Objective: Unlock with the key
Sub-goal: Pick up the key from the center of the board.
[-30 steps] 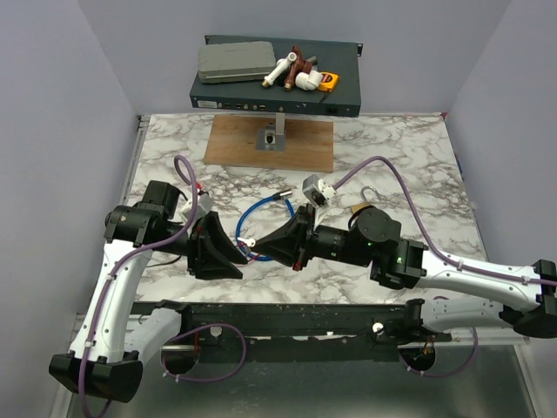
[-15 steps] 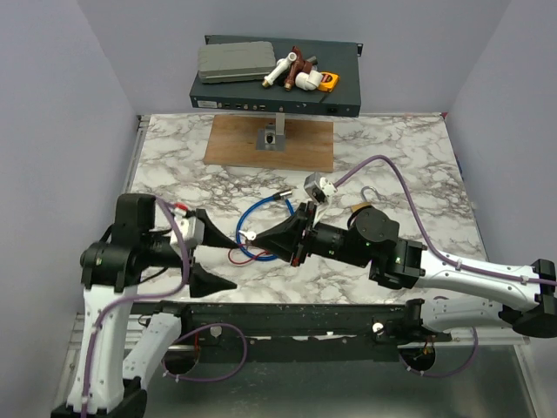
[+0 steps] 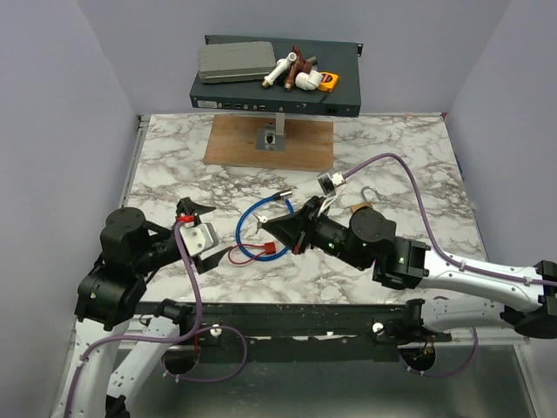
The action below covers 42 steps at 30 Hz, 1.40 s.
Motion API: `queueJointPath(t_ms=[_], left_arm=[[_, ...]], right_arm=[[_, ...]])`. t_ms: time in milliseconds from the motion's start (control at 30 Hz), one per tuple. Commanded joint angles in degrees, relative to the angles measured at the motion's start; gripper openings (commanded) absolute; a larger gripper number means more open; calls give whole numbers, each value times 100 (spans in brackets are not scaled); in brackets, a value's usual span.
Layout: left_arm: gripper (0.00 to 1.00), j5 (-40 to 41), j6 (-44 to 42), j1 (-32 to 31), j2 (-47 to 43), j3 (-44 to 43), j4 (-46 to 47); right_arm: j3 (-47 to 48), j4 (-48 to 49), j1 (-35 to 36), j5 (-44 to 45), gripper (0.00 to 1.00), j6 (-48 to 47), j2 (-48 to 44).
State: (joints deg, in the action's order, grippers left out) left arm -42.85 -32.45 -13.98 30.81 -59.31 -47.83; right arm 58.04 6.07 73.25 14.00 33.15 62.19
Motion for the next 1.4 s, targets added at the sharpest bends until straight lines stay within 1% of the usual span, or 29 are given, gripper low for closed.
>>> queueJointPath(t_ms=[0, 133, 200, 267, 367, 500, 633, 967, 1133, 1367], left_arm=[[85, 1744, 285, -734, 172, 133, 685], [81, 2184, 423, -1003, 79, 391, 1262], [80, 2321, 450, -1178, 91, 378, 1264], [77, 2556, 474, -1451, 40, 406, 1321], [77, 3025, 420, -1928, -75, 500, 1616], [77, 3510, 81, -2641, -241, 685, 1984], [78, 4213, -476, -3390, -173, 811, 2040], [78, 5191, -1223, -3723, 149, 1129, 2690], [78, 5173, -1326, -3862, 216, 1140, 2702], [69, 5146, -1154, -3961, 418, 1015, 2709]], right_arm=[[292, -336, -18, 698, 1, 511, 45], [366, -457, -12, 1062, 1, 877, 152], [361, -478, -14, 1276, 1, 1103, 174], [346, -405, -15, 1389, 1, 1280, 230], [353, -371, -17, 1578, 1, 1543, 402], [375, -283, -14, 1740, 1, 1731, 619], [408, -71, -17, 1809, 1, 1710, 731], [344, 87, -18, 2235, 1, 1969, 703], [340, 113, -13, 2332, 1, 2138, 775], [375, 288, -18, 2273, 1, 2261, 921]])
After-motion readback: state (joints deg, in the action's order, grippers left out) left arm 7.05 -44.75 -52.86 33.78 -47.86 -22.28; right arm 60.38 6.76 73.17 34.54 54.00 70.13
